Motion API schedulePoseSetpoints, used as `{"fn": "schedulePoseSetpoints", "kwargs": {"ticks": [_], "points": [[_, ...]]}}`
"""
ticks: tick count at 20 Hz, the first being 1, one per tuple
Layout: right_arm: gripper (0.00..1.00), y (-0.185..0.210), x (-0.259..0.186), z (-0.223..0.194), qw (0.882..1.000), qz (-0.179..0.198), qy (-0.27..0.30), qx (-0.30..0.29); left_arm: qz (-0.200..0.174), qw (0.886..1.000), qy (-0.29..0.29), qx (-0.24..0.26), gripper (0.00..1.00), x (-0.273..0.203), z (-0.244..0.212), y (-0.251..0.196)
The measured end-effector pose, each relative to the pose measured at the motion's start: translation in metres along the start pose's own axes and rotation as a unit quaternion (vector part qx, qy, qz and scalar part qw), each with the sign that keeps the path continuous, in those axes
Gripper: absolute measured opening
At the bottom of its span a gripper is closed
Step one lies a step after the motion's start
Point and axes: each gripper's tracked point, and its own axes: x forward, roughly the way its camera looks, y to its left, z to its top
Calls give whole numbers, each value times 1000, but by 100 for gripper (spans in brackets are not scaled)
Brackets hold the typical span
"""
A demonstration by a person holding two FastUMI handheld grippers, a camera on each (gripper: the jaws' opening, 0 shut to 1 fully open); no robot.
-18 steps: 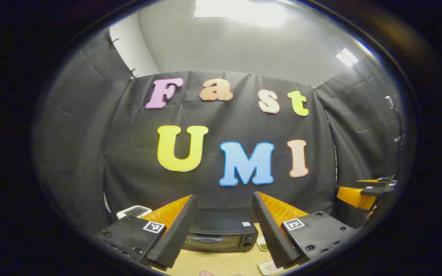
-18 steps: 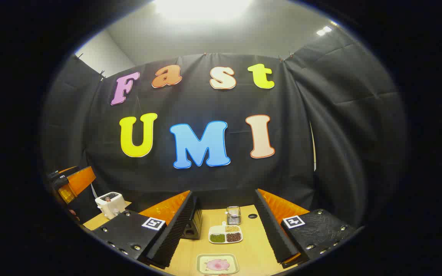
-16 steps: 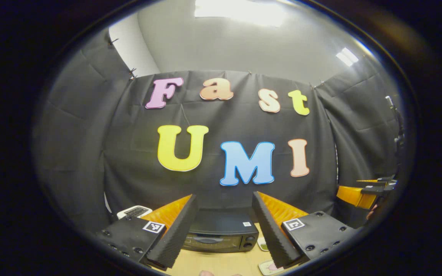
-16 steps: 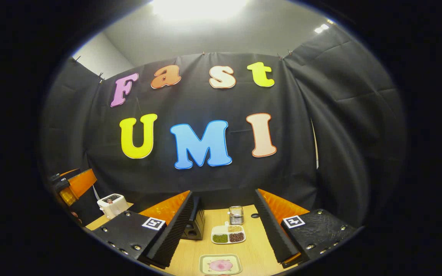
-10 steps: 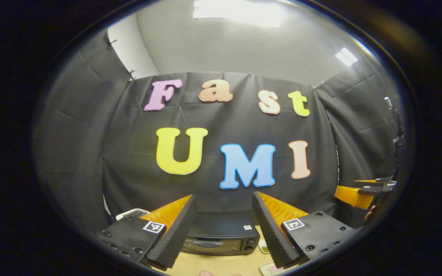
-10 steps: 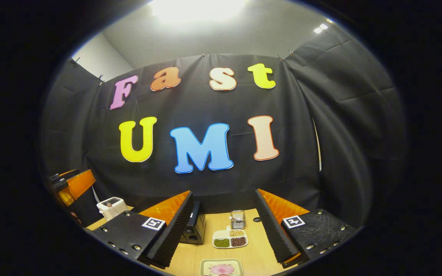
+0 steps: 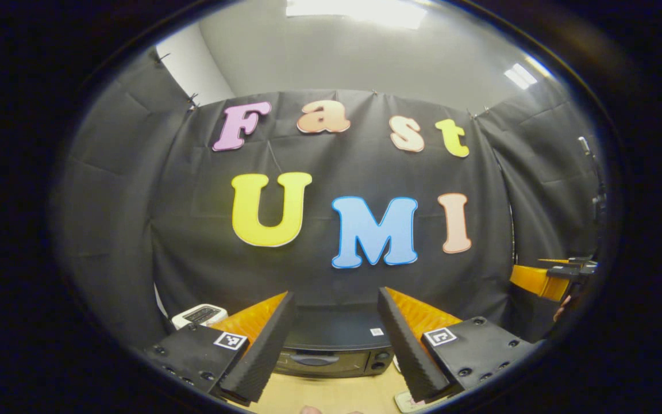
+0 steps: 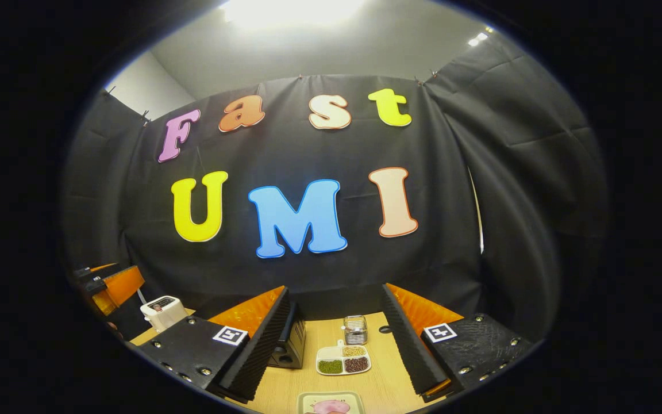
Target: Open the electric oven with the left hand, put the food in, and close the electric oven.
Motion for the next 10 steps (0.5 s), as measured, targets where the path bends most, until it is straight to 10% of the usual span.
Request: {"fn": "schedulePoseSetpoints", "kwargs": {"ticks": [10], "points": [[96, 5, -1, -26, 1000, 0, 23, -16, -17, 994, 109, -9, 92, 70, -106, 20]]}}
